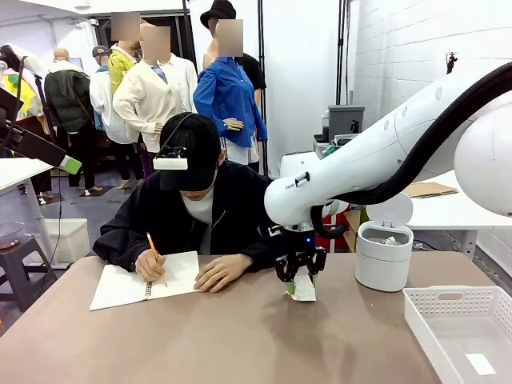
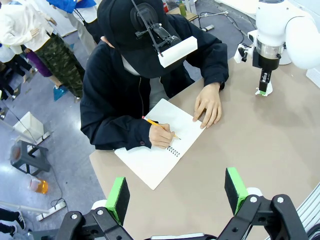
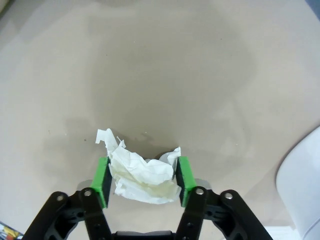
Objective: Sort the paper based on its condition.
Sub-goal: If a person hands you a paper, place it in the Organizing basket , and if it's crumpled, put it in the Trash can.
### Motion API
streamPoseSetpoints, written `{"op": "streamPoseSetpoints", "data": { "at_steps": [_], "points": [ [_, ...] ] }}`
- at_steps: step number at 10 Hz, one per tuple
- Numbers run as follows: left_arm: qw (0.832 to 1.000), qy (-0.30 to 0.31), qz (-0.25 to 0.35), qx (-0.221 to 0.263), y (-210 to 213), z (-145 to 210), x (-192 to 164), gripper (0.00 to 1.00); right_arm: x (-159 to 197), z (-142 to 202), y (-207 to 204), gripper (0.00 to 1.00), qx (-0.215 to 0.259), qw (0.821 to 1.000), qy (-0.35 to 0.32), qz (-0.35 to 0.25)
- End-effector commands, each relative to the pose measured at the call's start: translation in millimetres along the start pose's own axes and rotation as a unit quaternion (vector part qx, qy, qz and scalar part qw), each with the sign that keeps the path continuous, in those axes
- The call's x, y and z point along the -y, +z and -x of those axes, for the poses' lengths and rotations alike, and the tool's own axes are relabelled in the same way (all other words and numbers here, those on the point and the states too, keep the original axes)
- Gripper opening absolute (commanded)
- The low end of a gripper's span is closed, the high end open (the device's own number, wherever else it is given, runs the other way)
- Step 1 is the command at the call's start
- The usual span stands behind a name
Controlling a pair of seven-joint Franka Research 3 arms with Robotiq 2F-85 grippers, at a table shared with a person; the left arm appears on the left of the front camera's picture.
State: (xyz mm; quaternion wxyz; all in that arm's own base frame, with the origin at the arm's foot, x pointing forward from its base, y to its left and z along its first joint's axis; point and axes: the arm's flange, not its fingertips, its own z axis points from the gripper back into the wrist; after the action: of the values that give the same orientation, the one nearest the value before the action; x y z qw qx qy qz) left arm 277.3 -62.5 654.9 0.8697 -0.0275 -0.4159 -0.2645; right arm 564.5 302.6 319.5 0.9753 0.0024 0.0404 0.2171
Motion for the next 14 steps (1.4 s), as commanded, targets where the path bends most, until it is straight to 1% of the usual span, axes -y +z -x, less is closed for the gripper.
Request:
{"op": "streamPoseSetpoints", "data": {
  "at_steps": [1,2,4,5,6,7,8,9,10,11,12,14],
  "points": [
    [1.000,0.001,0.002,-0.003,1,2,0,1.00,-3,4,5,0.29,0.027,0.998,-0.046,0.024],
    [1.000,0.001,0.002,-0.003,1,2,0,1.00,-8,9,13,0.29,0.027,0.996,-0.063,0.050],
    [1.000,0.001,0.002,-0.003,1,2,0,1.00,-15,24,38,0.29,0.034,0.997,-0.058,0.037],
    [1.000,0.001,0.002,-0.003,1,2,0,1.00,-23,42,69,0.29,0.042,0.998,-0.048,0.025],
    [1.000,0.001,0.002,-0.003,1,2,0,1.00,-28,60,99,0.29,0.056,0.997,-0.036,0.026],
    [1.000,0.001,0.002,-0.003,1,2,0,1.00,-30,74,123,0.29,0.069,0.996,-0.026,0.041],
    [1.000,0.001,0.002,-0.003,1,2,0,1.00,-26,90,153,0.29,0.100,0.992,-0.030,0.063],
    [1.000,0.001,0.002,-0.003,1,2,0,1.00,-17,99,176,0.29,0.125,0.988,-0.036,0.080],
    [1.000,0.001,0.002,-0.003,1,2,0,1.00,2,104,193,0.29,0.157,0.982,-0.062,0.089],
    [1.000,0.001,0.002,-0.003,1,2,0,1.00,15,108,200,0.29,0.160,0.978,-0.083,0.103],
    [1.000,0.001,0.002,-0.003,1,2,0,1.00,52,112,214,0.29,0.179,0.971,-0.117,0.106],
    [1.000,0.001,0.002,-0.003,1,2,0,1.00,92,117,226,0.29,0.197,0.967,-0.133,0.096]
  ]
}}
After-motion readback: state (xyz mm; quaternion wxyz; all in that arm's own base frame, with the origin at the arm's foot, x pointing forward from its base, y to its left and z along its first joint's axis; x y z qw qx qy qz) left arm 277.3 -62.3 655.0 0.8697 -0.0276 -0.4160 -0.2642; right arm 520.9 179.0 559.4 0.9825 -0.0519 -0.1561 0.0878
